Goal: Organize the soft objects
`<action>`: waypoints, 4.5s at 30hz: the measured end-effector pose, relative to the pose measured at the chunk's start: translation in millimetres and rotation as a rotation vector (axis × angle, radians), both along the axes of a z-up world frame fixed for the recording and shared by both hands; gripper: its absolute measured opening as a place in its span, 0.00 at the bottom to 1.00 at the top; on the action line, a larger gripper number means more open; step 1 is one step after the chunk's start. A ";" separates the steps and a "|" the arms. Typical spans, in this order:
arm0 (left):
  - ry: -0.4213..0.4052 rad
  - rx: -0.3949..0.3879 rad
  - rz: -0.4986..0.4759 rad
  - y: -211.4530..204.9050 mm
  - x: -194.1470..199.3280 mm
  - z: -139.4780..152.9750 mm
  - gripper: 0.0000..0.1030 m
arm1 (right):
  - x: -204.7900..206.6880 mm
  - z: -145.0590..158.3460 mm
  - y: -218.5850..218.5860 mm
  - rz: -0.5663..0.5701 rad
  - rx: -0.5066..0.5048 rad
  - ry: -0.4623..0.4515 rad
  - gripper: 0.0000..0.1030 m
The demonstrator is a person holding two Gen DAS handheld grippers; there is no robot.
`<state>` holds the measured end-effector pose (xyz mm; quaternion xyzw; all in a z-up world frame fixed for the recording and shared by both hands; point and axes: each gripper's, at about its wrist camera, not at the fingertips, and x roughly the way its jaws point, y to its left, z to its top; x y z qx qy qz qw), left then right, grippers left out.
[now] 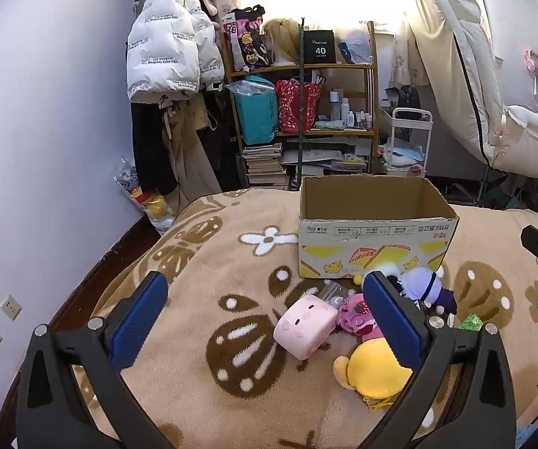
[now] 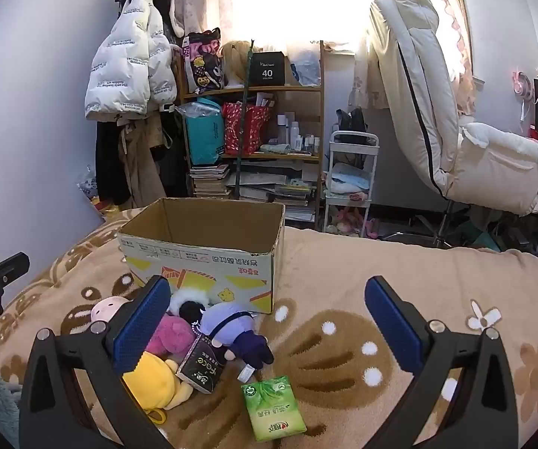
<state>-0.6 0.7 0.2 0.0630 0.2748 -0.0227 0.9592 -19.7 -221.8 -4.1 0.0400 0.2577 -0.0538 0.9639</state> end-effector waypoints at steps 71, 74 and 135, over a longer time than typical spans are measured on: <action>0.016 0.018 0.009 -0.4 1.5 -1.8 1.00 | -0.4 -1.6 -0.8 -0.003 0.001 -0.001 1.00; 0.015 0.018 0.009 -0.4 1.4 -1.9 1.00 | -0.4 -1.5 -0.9 -0.002 0.001 -0.001 1.00; 0.390 0.196 -0.280 -103.2 44.3 -93.5 0.99 | 59.3 -80.6 -30.2 -0.086 0.159 0.453 1.00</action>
